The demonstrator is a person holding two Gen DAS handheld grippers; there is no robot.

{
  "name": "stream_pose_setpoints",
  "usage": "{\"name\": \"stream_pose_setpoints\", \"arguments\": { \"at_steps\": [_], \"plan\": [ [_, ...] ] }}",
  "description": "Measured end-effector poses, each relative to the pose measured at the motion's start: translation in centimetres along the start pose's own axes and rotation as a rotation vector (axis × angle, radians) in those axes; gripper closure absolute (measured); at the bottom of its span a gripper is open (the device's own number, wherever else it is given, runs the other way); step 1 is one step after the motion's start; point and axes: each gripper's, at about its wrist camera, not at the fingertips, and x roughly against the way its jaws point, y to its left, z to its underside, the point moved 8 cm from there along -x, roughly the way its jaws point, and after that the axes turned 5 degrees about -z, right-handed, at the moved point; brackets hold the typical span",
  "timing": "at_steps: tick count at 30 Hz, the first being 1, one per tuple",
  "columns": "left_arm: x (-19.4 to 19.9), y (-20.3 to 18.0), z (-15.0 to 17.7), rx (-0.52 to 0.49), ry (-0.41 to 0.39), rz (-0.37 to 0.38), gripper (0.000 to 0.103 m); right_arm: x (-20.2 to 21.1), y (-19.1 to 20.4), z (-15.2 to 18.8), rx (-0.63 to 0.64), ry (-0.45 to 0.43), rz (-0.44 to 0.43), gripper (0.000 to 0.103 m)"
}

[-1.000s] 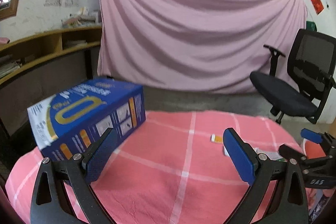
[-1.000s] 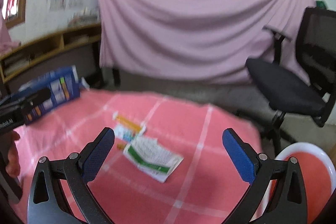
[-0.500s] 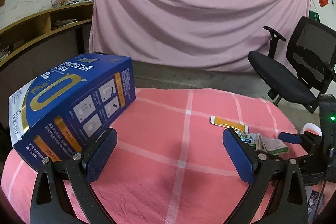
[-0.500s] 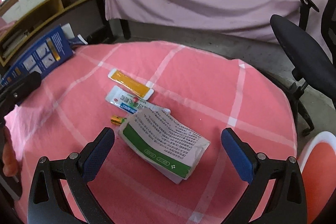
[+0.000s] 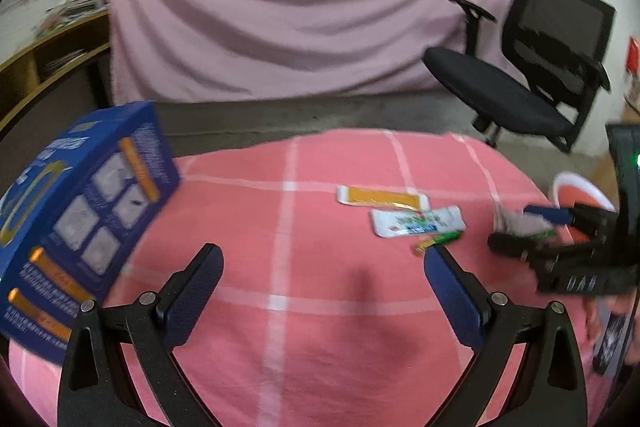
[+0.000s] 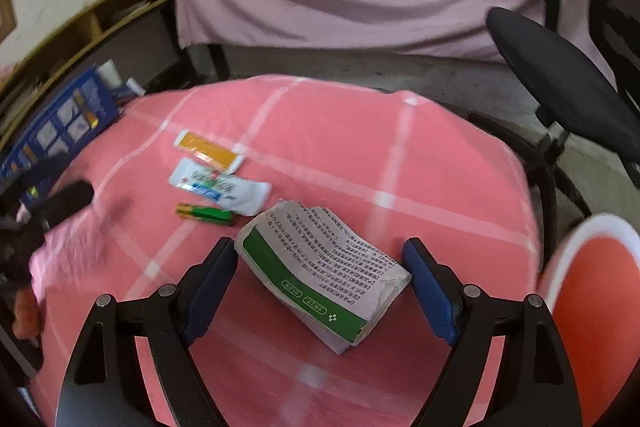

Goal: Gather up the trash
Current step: 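Grasp the white-green paper packet with the right tool while the left tool grasps the green stick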

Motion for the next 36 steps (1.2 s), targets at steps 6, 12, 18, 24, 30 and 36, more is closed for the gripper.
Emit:
{"name": "stream_pose_setpoints", "arguments": {
  "at_steps": [6,12,18,24,30,36],
  "plan": [
    [-2.1,-3.4,0.1,-0.118,0.076,0.075,0.027,1.1,-2.2,0.1,-0.06,-0.02,0.005,0.02],
    [-3.5,-6.3,-0.4,-0.222,0.112,0.157,0.037,1.3,-2.7,0.2,-0.077,-0.018,-0.013,0.02],
    [-4.8,-8.5,-0.3,-0.307,0.133,0.163,0.053,1.3,-2.8,0.3,-0.088,-0.025,-0.03,0.02],
    [-5.4,-10.0,0.3,-0.36,0.167,0.2,0.079,1.2,-2.7,0.3,-0.082,-0.022,-0.04,0.019],
    [-5.3,-11.3,0.7,-0.422,0.162,0.186,0.093,1.1,-2.7,0.5,-0.081,-0.016,-0.042,0.019],
    [-5.1,-10.9,0.7,-0.341,0.183,0.2,0.095,1.3,-2.7,0.6,-0.08,-0.028,-0.042,0.02]
  ]
}}
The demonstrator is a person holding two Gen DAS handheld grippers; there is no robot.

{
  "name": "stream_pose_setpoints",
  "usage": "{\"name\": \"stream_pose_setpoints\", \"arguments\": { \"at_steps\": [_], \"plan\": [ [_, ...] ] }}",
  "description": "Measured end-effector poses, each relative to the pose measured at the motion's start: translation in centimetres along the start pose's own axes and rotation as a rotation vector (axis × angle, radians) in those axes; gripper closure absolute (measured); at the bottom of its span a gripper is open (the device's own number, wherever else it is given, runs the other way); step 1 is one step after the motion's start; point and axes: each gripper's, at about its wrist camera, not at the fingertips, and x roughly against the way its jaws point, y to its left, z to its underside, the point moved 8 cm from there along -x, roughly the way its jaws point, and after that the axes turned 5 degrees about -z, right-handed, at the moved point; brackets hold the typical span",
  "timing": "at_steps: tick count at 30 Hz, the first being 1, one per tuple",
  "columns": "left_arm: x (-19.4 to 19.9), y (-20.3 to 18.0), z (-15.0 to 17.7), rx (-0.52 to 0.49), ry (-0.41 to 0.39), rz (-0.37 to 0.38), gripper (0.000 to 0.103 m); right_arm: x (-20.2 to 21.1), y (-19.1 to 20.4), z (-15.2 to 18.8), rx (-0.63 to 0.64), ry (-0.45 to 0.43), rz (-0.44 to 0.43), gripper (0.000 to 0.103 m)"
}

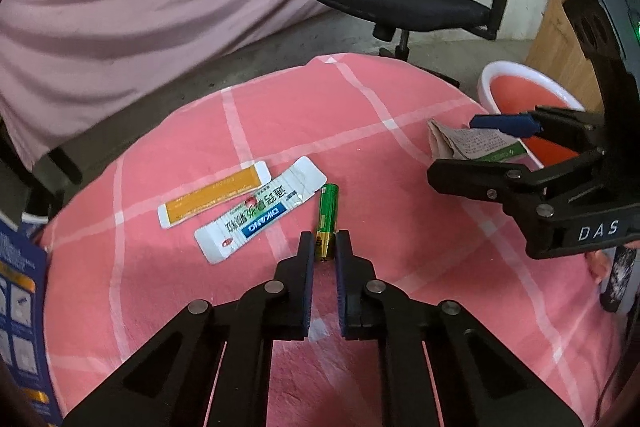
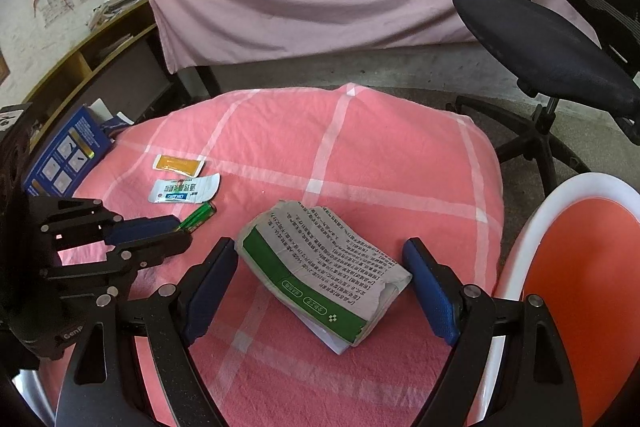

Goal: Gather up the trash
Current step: 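Grasp the white-green paper packet with the right tool while the left tool grasps the green stick, then carry the paper packet and green stick over the red bucket with both tools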

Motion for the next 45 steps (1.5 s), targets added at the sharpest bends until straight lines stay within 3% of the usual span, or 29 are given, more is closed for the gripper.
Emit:
{"name": "stream_pose_setpoints", "arguments": {
  "at_steps": [5,12,16,23,33,38,45],
  "plan": [
    [1.7,-0.2,0.8,0.065,-0.053,-0.023,0.096,1.0,0.2,-0.1,0.008,-0.048,-0.003,0.02],
    [5.1,0.2,0.9,0.162,-0.189,-0.066,0.096,4.6,0.8,-0.9,0.031,-0.232,-0.009,0.02],
    [6.6,-0.5,0.6,0.155,-0.256,-0.111,0.096,6.2,1.3,-1.2,0.053,-0.317,0.005,0.02],
    [10.7,-1.8,-1.1,0.178,-0.459,-0.13,0.096,10.3,1.7,-1.7,0.073,-0.52,0.049,0.02],
    [15.6,-5.0,-4.4,0.157,-0.663,-0.095,0.096,17.9,-0.5,-1.7,0.039,-0.831,0.171,0.019],
    [16.5,-7.4,-5.6,0.108,-0.705,-0.047,0.096,20.1,-2.7,-1.2,-0.004,-0.894,0.231,0.019],
    [16.1,-11.6,-7.7,0.052,-0.712,0.024,0.096,21.5,-6.5,0.1,-0.099,-0.891,0.284,0.019]
  ]
}}
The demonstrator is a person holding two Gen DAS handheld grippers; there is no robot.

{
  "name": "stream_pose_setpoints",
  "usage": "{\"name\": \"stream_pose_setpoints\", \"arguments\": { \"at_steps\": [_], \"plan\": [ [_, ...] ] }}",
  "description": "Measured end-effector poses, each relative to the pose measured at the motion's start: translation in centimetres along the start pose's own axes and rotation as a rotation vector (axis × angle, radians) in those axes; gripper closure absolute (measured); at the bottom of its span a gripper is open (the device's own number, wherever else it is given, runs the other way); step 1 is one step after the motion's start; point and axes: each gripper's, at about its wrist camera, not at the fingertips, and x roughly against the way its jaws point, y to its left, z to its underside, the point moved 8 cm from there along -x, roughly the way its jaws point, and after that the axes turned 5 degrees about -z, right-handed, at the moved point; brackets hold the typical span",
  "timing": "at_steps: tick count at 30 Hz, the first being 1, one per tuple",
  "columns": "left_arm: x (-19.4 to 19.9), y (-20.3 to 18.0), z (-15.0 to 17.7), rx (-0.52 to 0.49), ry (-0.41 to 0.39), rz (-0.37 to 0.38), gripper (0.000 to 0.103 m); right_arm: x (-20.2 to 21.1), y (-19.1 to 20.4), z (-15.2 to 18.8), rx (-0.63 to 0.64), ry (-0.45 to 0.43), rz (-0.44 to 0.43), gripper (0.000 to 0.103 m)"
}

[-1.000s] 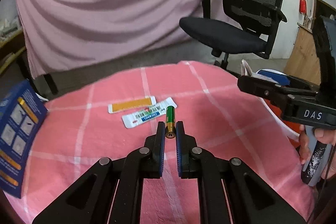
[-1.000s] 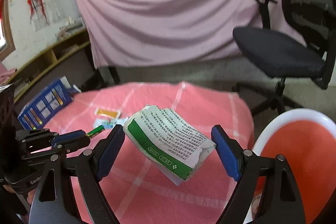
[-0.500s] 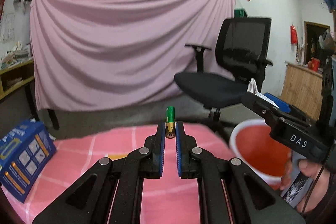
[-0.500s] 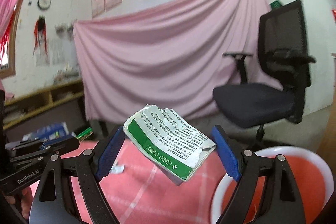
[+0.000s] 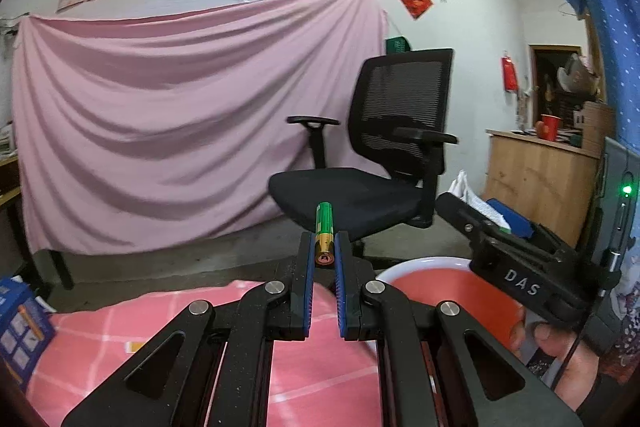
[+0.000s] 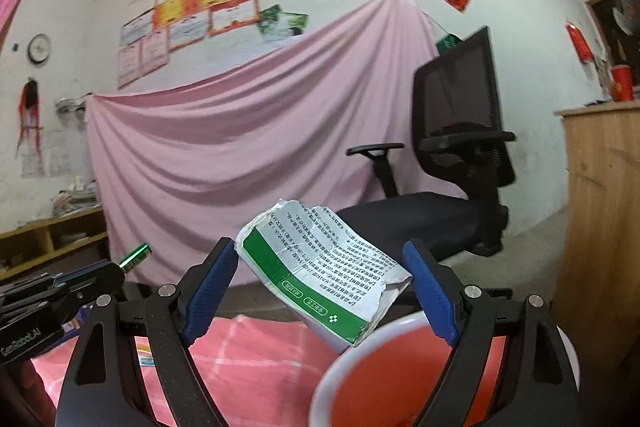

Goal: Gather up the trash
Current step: 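Carry the paper packet and green stick over the red bucket with both tools, then open both tools over the bucket to drop the packet and stick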

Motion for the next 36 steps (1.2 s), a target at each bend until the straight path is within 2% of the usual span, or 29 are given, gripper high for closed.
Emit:
{"name": "stream_pose_setpoints", "arguments": {
  "at_steps": [6,12,23,31,36],
  "plan": [
    [-1.8,-3.7,0.4,-0.054,0.033,0.066,0.096,0.9,-3.0,0.2,-0.057,0.018,0.053,0.019],
    [-3.3,-5.7,1.3,-0.054,0.076,0.11,0.096,1.4,-5.1,0.5,-0.124,0.029,0.084,0.019],
    [-5.2,-8.0,2.8,-0.083,0.169,0.185,0.096,1.1,-7.2,1.4,-0.178,0.086,0.132,0.018],
    [-6.5,-9.0,3.9,-0.054,0.254,0.253,0.096,0.4,-8.0,2.5,-0.197,0.154,0.165,0.018],
    [-6.8,-8.3,4.3,-0.029,0.276,0.243,0.095,0.1,-8.6,3.0,-0.213,0.188,0.181,0.016]
  ]
}}
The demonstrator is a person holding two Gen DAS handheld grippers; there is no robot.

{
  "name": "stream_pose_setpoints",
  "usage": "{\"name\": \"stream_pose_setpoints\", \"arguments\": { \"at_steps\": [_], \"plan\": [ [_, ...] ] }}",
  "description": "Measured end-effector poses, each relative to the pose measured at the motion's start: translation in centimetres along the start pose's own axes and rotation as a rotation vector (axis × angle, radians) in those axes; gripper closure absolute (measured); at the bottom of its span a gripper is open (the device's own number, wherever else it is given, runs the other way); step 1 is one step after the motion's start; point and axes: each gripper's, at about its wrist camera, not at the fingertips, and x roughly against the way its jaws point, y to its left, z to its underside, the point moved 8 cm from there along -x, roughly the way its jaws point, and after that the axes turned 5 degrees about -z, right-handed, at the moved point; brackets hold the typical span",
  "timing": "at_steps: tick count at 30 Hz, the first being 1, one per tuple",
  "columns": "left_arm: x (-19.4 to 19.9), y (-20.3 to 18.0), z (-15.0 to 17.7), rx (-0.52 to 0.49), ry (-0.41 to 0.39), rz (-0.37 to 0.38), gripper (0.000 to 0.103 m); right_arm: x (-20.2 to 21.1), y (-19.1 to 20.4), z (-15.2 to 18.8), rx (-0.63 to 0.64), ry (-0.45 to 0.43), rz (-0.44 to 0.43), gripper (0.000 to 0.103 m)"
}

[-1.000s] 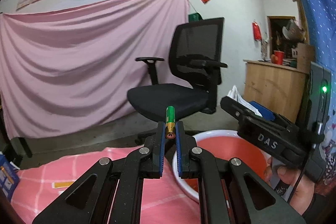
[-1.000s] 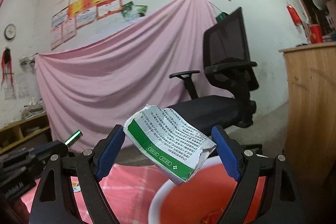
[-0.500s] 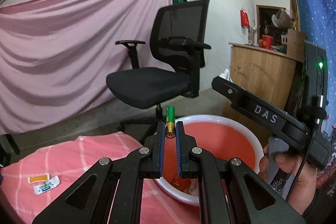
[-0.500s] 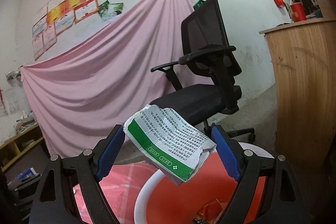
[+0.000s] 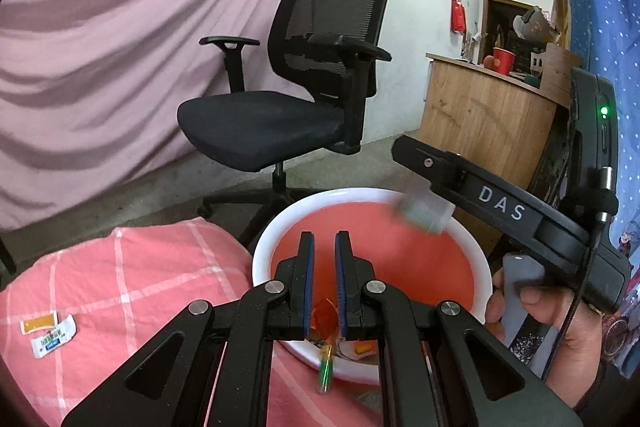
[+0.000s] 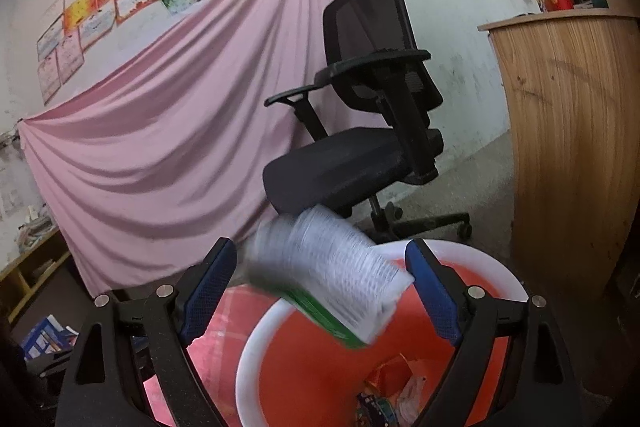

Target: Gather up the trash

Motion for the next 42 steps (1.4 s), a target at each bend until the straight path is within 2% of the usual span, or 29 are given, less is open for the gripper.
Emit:
{"name": "stream_pose_setpoints", "arguments": {
  "at_steps": [4,7,9,11,18,20,24,25,28,29,31,33,34,42],
  "plan": [
    [0.1,0.8,0.0,0.027,0.004,-0.015,0.095,-0.1,-0.2,0.0,-0.013,0.006,0.004,0.015],
    [0.4,1.5,0.0,0.047,0.004,-0.026,0.094,0.0,-0.1,0.0,-0.013,0.003,0.005,0.01],
    [0.5,2.0,-0.1,0.06,0.001,-0.034,0.091,0.1,0.0,0.0,-0.013,0.0,0.005,0.008],
    [0.8,2.4,-0.1,0.073,-0.005,-0.042,0.082,0.0,0.1,0.1,-0.013,0.0,0.006,0.007],
    [1.9,3.9,-0.2,0.101,-0.037,-0.085,0.078,0.1,0.6,-0.2,0.009,-0.014,0.007,0.002],
    [2.4,4.6,-0.3,0.12,-0.055,-0.106,0.066,0.3,0.9,-0.3,0.02,-0.027,0.01,0.0],
    [3.9,6.4,-0.6,0.162,-0.095,-0.154,0.059,0.8,1.8,-0.8,0.05,-0.067,0.01,0.0],
    [4.2,7.0,-0.7,0.174,-0.102,-0.17,0.054,0.8,2.1,-0.9,0.057,-0.077,0.01,0.0],
    [5.7,8.7,-0.9,0.213,-0.14,-0.221,0.037,1.0,3.2,-1.2,0.081,-0.102,0.0,0.0],
    [6.2,9.3,-1.0,0.224,-0.153,-0.234,0.027,1.0,3.6,-1.3,0.088,-0.11,-0.005,0.0],
    [7.3,10.6,-1.1,0.241,-0.188,-0.273,0.013,1.1,4.5,-1.4,0.102,-0.126,-0.019,0.0],
    [8.7,11.8,-1.1,0.254,-0.237,-0.322,0.005,1.2,5.6,-1.5,0.117,-0.146,-0.041,0.0],
    [9.4,12.3,-1.2,0.259,-0.26,-0.342,0.002,1.2,6.2,-1.5,0.125,-0.155,-0.052,0.0],
    [14.1,17.0,0.2,0.275,-0.34,-0.484,0.002,2.3,12.7,-1.3,0.22,-0.263,-0.176,0.0]
  ]
}}
